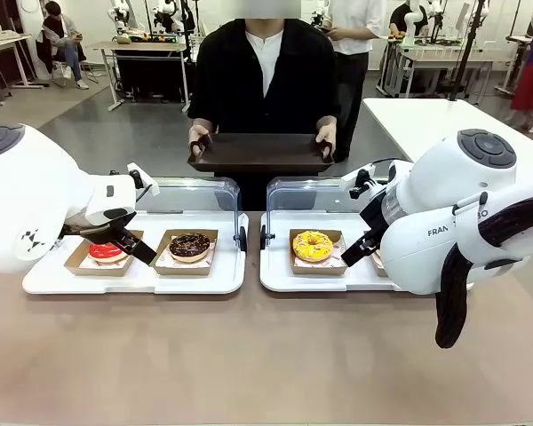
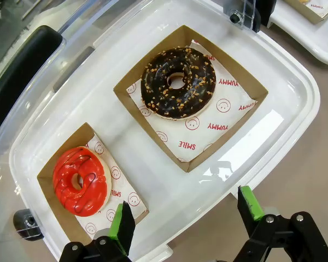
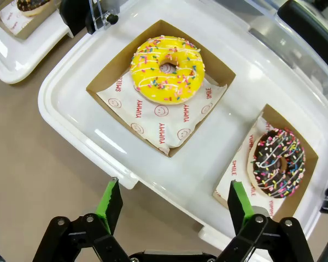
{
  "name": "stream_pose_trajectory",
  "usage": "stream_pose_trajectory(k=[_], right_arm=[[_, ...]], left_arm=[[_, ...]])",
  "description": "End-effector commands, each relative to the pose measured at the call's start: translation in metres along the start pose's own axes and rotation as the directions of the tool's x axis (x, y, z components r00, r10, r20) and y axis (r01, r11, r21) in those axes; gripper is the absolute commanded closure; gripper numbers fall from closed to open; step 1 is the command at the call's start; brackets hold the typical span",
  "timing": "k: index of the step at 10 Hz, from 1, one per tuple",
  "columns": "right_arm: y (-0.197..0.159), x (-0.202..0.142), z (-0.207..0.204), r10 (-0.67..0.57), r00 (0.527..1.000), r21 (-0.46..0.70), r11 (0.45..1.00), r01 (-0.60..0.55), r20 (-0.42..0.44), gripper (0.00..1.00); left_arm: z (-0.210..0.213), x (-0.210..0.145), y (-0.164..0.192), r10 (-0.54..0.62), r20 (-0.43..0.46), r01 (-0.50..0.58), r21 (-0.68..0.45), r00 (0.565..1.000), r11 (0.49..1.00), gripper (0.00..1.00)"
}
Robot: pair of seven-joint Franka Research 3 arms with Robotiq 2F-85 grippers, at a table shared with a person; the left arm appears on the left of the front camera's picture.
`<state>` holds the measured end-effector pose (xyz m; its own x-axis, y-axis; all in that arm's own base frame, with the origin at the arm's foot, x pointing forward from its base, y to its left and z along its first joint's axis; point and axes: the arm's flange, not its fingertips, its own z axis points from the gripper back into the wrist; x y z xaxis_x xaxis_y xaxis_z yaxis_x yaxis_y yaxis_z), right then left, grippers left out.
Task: Provide the desired donut to the person.
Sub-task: Pick up and lift the Paper togo box containing the Donut pointed at by the person.
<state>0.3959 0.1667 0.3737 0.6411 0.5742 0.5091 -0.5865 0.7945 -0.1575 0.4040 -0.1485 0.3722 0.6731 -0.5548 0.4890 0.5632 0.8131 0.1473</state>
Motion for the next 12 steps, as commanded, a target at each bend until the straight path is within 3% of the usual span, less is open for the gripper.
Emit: stream_pose_trajectory(k=[1, 9, 10, 12], right_arm=[[0.0, 0.0, 0.0, 0.0, 1.0, 0.0, 1.0, 0.0, 0.0, 0.0], [0.0, 0.0, 0.0, 0.0, 1.0, 0.0, 1.0, 0.0, 0.0, 0.0], [-0.001, 0.001, 0.027, 0.014, 0.999, -0.028, 1.0, -0.013, 0.034, 0.0], [-0.005, -0.003, 0.088, 0.035, 0.998, -0.029, 0.999, -0.034, 0.055, 0.0]], left_arm=[[0.0, 0.0, 0.0, 0.0, 0.0, 0.0, 0.0, 1.0, 1.0, 0.0], [0.0, 0.0, 0.0, 0.0, 0.0, 0.0, 0.0, 1.0, 1.0, 0.0], [0.029, -0.003, 0.003, -0.019, 0.008, 0.019, 0.028, 1.0, 0.999, 0.0], [0.086, -0.008, 0.013, -0.076, -0.016, 0.076, -0.037, 0.997, 0.996, 0.0]])
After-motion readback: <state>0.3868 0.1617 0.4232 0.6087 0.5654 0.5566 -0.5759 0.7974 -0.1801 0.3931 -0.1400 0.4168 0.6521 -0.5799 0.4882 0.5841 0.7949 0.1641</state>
